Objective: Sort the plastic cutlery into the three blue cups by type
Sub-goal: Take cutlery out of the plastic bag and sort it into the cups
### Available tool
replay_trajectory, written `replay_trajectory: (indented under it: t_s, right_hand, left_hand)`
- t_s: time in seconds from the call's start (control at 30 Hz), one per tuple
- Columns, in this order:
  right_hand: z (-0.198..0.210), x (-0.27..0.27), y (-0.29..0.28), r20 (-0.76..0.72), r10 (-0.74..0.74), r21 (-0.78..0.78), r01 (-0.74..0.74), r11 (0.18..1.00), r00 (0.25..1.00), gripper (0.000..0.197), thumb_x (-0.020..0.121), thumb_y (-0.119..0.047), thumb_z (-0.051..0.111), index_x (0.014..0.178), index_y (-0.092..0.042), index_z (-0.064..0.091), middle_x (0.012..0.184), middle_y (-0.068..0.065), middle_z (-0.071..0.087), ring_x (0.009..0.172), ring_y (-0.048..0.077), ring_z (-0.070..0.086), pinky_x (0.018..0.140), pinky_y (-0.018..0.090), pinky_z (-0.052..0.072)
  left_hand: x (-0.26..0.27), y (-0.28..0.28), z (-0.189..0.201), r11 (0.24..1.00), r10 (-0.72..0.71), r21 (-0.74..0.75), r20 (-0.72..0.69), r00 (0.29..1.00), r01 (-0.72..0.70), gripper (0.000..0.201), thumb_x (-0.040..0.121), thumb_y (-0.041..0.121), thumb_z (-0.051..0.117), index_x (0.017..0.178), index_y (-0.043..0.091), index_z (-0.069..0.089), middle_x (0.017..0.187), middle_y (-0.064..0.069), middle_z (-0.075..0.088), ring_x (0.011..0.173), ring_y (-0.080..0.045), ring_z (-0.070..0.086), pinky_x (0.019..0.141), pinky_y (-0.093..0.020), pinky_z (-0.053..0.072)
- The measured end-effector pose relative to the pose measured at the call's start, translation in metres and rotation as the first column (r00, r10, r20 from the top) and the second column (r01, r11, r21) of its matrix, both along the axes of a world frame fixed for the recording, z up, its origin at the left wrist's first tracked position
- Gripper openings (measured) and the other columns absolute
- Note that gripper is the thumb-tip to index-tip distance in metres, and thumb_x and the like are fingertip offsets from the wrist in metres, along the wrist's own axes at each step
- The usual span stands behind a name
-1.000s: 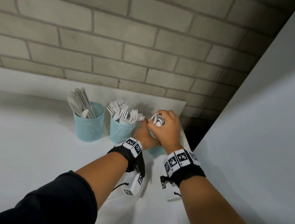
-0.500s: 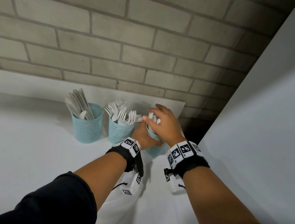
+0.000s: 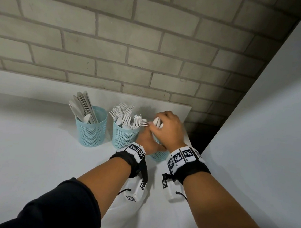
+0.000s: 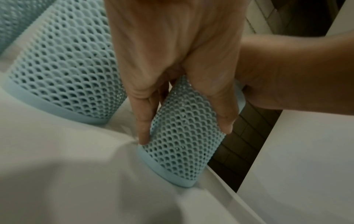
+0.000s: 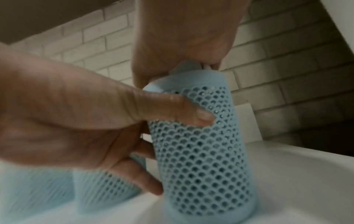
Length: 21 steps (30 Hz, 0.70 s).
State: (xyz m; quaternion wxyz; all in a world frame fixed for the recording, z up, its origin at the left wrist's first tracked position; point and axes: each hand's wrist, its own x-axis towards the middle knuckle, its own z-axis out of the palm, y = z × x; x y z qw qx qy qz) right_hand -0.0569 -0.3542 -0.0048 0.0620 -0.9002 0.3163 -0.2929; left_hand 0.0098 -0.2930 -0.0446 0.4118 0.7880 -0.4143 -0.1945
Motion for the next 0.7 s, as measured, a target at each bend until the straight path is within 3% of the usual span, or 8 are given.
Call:
replay_trajectory:
  t_s: [0.1,0.23,0.33,0.43,0.5,0.6,0.7]
  right_hand:
    - [-0.001,0.002,0.003,0.059,0.087,0.004,-0.087,0.996,0.994,0.026,0.077,-0.031,0.061,0.094,-0.013,0.068,0.097,0.006,0.066,0.093,0.027,0.056,0.074,0.033,0.046]
    - [0.013,-0.001,-0.013,0.308,0.048,0.095,-0.081,0.992,0.95,0.025,0.084,-0.022,0.063,0.108,-0.013,0.066,0.106,0.006,0.066,0.104,0.022,0.053,0.085,0.036,0.048]
    - [0.014,-0.004,-0.016,0.26,0.05,0.118,-0.083,0.99,0.964,0.042,0.085,-0.034,0.063,0.123,-0.018,0.058,0.122,0.004,0.061,0.115,0.023,0.047,0.093,0.038,0.046]
    - [0.009,-0.004,-0.016,0.158,0.027,0.204,-0.059,0.977,0.987,0.06,0.082,-0.048,0.063,0.134,-0.025,0.047,0.14,0.001,0.048,0.127,0.023,0.04,0.1,0.037,0.04]
    - [0.007,0.001,-0.02,0.059,0.018,0.22,-0.031,0.975,0.998,0.063,0.08,-0.052,0.062,0.136,-0.028,0.046,0.144,0.001,0.044,0.13,0.024,0.038,0.103,0.037,0.038]
    - [0.009,0.013,-0.028,-0.034,-0.062,0.215,0.068,0.974,0.997,0.062,0.081,-0.05,0.06,0.136,-0.026,0.046,0.135,0.004,0.052,0.122,0.028,0.048,0.099,0.036,0.041]
    - [0.015,0.013,-0.024,-0.04,0.027,0.27,-0.016,0.963,0.999,0.045,0.082,-0.04,0.062,0.125,-0.026,0.057,0.118,0.006,0.06,0.106,0.026,0.058,0.089,0.031,0.046]
  left_hand:
    - [0.0,-0.002,-0.002,0.999,-0.022,-0.027,0.007,1.0,0.022,0.082,0.061,0.032,0.084,0.129,0.011,0.042,0.121,-0.004,0.054,0.117,-0.019,0.051,0.102,-0.034,0.042]
    - [0.008,-0.003,-0.006,0.998,-0.045,-0.056,-0.058,0.997,0.042,0.09,0.053,0.03,0.088,0.13,0.015,0.044,0.121,-0.001,0.059,0.114,-0.02,0.056,0.1,-0.035,0.045]
    - [0.01,-0.003,0.0,0.992,-0.1,-0.081,-0.09,0.991,0.093,0.083,0.061,0.018,0.084,0.133,0.01,0.042,0.123,-0.002,0.057,0.115,-0.019,0.056,0.097,-0.028,0.044]
    - [0.01,-0.003,0.0,0.971,-0.186,-0.158,-0.047,0.981,0.177,0.09,0.064,0.012,0.082,0.14,0.006,0.034,0.132,0.001,0.049,0.125,-0.01,0.046,0.106,-0.022,0.034]
    - [0.013,-0.007,-0.005,0.98,-0.161,-0.125,-0.04,0.986,0.155,0.089,0.062,0.02,0.084,0.136,0.009,0.037,0.129,0.002,0.051,0.121,-0.01,0.047,0.107,-0.025,0.035]
    - [0.017,-0.013,-0.017,0.991,-0.113,-0.081,-0.079,0.99,0.107,0.099,0.045,0.049,0.083,0.13,0.022,0.041,0.124,0.004,0.058,0.117,-0.015,0.055,0.103,-0.038,0.044]
    - [0.028,-0.033,-0.046,0.994,-0.097,-0.063,-0.087,0.991,0.092,0.104,0.035,0.066,0.076,0.126,0.028,0.043,0.118,0.008,0.06,0.112,-0.012,0.058,0.097,-0.039,0.049]
